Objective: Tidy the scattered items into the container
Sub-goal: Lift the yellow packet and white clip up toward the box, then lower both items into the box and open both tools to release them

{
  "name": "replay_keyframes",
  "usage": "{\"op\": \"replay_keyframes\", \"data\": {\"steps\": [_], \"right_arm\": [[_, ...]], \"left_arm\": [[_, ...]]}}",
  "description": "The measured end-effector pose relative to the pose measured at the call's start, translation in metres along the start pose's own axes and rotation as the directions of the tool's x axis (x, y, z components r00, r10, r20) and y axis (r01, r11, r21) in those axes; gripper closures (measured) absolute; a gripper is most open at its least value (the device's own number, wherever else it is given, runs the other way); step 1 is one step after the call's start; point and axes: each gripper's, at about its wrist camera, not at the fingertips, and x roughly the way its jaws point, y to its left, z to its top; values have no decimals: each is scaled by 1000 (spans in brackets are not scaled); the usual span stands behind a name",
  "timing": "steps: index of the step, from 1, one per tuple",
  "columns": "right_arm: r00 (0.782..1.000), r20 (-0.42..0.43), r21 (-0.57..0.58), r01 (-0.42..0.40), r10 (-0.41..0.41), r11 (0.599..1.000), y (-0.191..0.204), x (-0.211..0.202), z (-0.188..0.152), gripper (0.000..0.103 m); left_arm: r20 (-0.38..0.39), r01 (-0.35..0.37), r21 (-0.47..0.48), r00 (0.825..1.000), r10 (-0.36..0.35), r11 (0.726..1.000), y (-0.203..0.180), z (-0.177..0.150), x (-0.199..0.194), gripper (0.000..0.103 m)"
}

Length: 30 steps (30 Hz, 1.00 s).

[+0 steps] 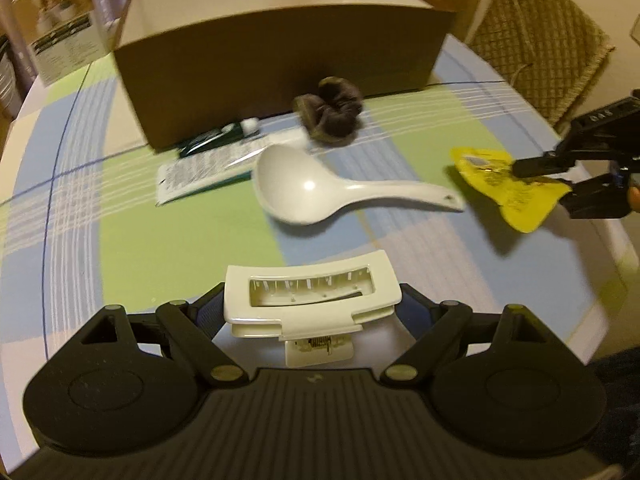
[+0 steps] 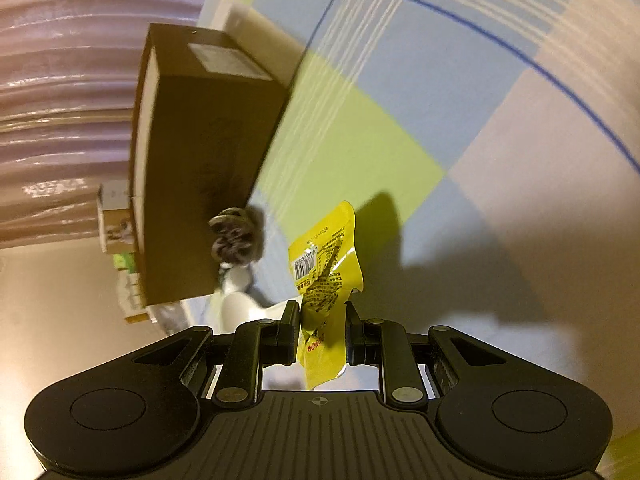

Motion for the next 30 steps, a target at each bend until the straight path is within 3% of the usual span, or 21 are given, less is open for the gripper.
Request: {"op": "replay_keyframes", "data": {"steps": [7,15,24,30], "right_arm": [[992,11,-33,-124,124,992,30,-8,8,80],[967,90,-114,-227,238,967,76,-35,46,80],[967,129,-320,-168,219,932,148,-30,83,80],[975,111,-405,-131,191,905,189,5,101,80]], "left_arm": [[104,-19,20,994,17,1000,5,31,-22,18],[243,-89,27,967,80,996,36,77,-51,18],[327,-168,105,937,126,980,60,143,-54,18],[321,-139,116,942,96,983,74,193,-42,18]]}}
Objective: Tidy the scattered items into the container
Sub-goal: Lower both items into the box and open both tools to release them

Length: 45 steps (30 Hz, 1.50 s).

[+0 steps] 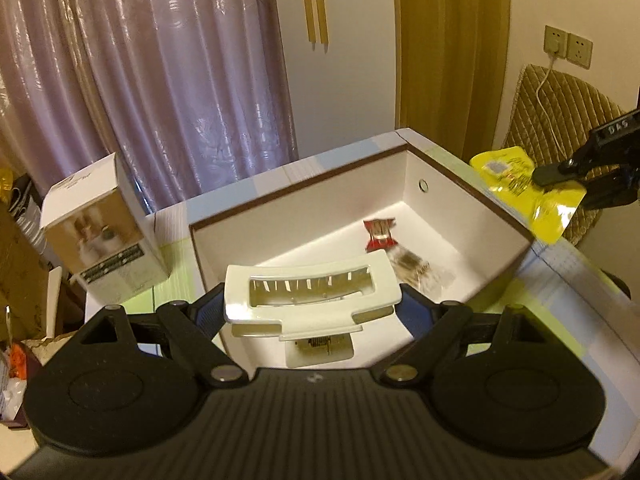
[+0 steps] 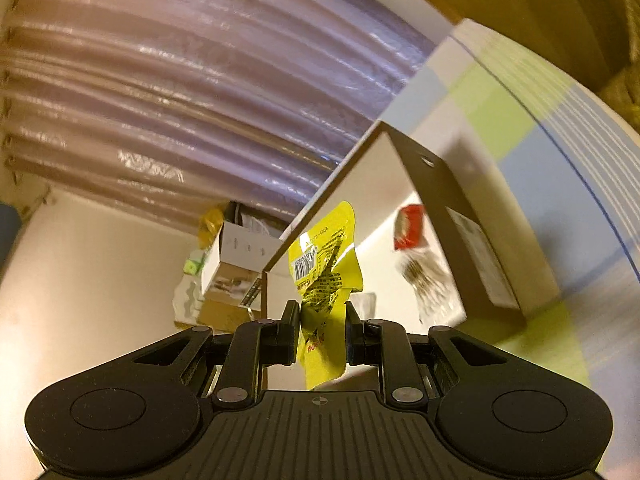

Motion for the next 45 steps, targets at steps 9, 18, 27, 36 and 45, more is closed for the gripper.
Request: {"op": "replay_keyframes", "data": {"steps": [9,18,27,36,45], "right_arm": [[982,-92,-147,147,-162,978,13,77,11,80],[892,-114,-487,334,-438,807,20,113,-1,80],[795,-53,-738,377,-604,560,26,139,-29,80],[777,-56,-760,374,-626,532,20,145,-31,80],[784,-55,-768,363,-618,528,23,147,-31,79]], "left_arm": [[-79,48,54,996,-44,997,-2,36,60,18],[-178,124,41,977,-115,991,-25,29,114,18],[-317,104,-22,943,-105,994,-47,15,162,18],[-362,99,-40,926,-106,994,-49,1,174,18],[-329,102,-59,937,-116,993,-44,5,163,12]]}}
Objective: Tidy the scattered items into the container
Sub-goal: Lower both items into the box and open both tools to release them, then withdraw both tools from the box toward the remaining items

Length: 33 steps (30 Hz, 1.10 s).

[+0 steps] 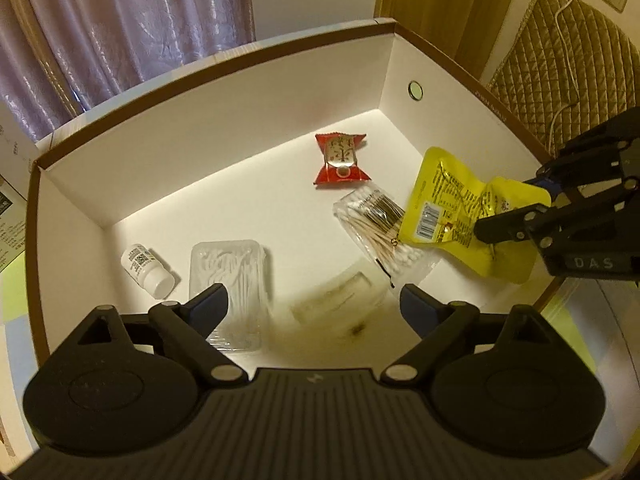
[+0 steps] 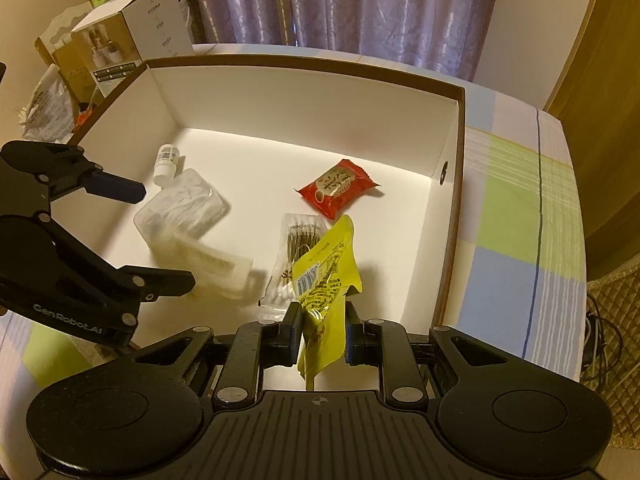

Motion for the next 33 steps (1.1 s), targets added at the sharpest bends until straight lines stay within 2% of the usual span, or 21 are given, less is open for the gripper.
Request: {"op": "replay_keyframes", "data": {"steps": [8,9,10,11,13,15,22,33], "right_arm": [[1000,10,-13,-10,10,1000,3,-3,1,79],[1000,11,-14,-9,9,1000,3,-3,1,76],[1000,15,-17,-4,4,1000,4,-4,1,52],[999,32,-23,4,-3,1000,5,-6,0,22],[997,81,-53,-15,19,999,9,-13,-1,21],[997,84,-70,9,-3,998,15,-17,2,21],[997,75,-69,8,-3,998,17,-28,-1,21],[995,99,4,17,-17,1000,21,-47,-18,21]], "left_arm": [[21,-11,-29,1000,11,1000,5,-2,-10,12],[26,-17,-30,1000,17,999,6,-2,-13,12],[33,-22,-31,999,23,999,6,-3,-15,12],[40,-28,-32,999,29,999,7,-3,-18,11],[56,-40,-29,998,41,999,8,-4,-24,11],[69,-52,-28,996,54,998,9,-6,-30,9],[76,-81,-42,994,84,996,14,-15,-49,7],[76,-128,-97,988,135,987,19,-31,-77,2]]}}
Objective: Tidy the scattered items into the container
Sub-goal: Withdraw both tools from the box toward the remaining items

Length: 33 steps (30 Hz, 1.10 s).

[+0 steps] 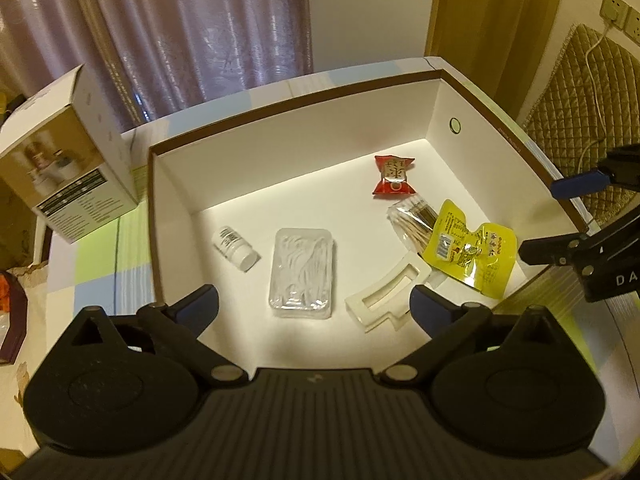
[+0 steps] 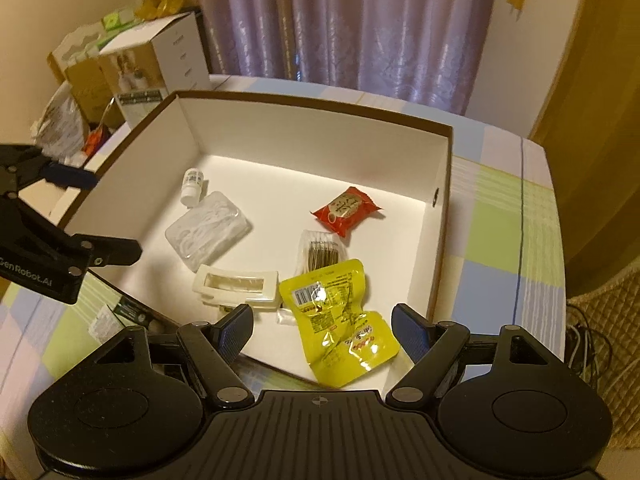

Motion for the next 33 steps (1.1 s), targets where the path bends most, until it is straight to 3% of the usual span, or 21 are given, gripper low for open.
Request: {"op": "replay_keyframes", "data": {"steps": [14,20,27,33], "right_arm": [[995,103,121,-23,11,992,8,-38,-18,21],[986,161,155,-69,44,986,13,-54,-30,21],[981,164,108,-123,105,986,28,-60,-56,21],[974,112,36,-201,196,979,44,-48,-92,21]], "left_arm": [[37,-23,-50,999,25,998,1,-22,-43,1],[67,-20,-75,997,25,997,4,-37,-64,1],[76,-25,-115,997,34,993,13,-67,-88,1],[21,-25,-161,999,29,987,23,-105,-95,1]]}}
